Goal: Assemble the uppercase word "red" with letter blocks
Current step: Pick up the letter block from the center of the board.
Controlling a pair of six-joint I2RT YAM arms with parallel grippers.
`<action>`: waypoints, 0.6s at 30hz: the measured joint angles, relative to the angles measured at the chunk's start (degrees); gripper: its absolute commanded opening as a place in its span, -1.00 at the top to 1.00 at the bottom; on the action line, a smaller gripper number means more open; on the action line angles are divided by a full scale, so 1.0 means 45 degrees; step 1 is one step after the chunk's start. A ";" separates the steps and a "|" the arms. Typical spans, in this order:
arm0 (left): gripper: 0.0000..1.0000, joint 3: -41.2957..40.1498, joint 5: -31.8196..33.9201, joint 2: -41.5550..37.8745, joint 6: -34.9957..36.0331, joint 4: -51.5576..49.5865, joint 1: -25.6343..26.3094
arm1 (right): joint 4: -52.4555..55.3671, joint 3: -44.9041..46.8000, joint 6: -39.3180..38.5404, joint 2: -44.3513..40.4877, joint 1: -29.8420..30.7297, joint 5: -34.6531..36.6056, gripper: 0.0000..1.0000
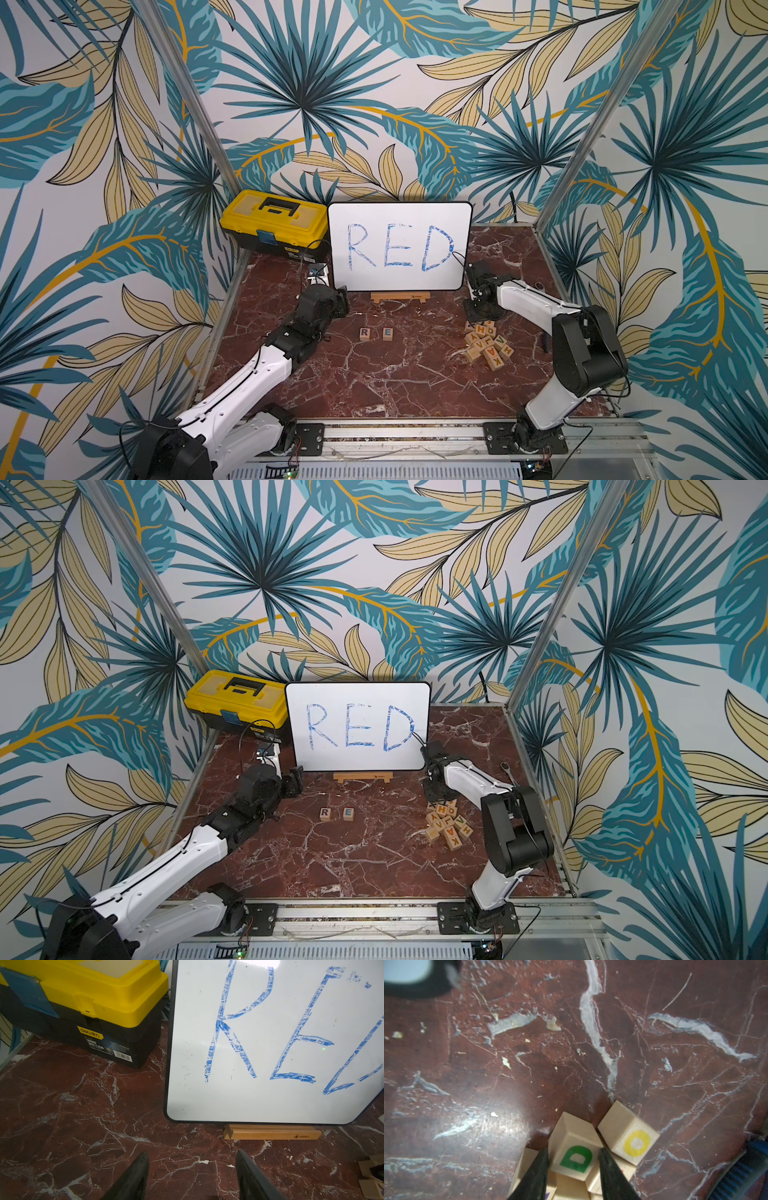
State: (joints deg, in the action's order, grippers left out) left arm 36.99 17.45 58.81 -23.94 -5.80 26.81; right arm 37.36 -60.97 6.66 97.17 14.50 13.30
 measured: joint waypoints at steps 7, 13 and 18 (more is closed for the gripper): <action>-0.34 0.0000 0.0029 0.0000 0.0029 0.0000 -0.0049 | -0.0010 -0.0049 0.0049 0.0432 -0.0015 0.0073 0.19; -0.34 0.0000 0.0029 0.0000 0.0034 -0.0005 -0.0063 | 0.0015 -0.0049 0.0146 0.0651 -0.0015 0.0073 0.33; -0.34 0.0000 0.0029 0.0000 0.0034 -0.0005 -0.0087 | 0.0087 -0.0092 0.0321 0.0651 -0.0015 0.0078 0.43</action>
State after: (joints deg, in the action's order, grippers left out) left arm 36.99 17.58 58.81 -23.79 -5.82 26.41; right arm 37.76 -61.39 8.10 100.09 14.44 13.65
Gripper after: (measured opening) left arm 0.667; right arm 0.331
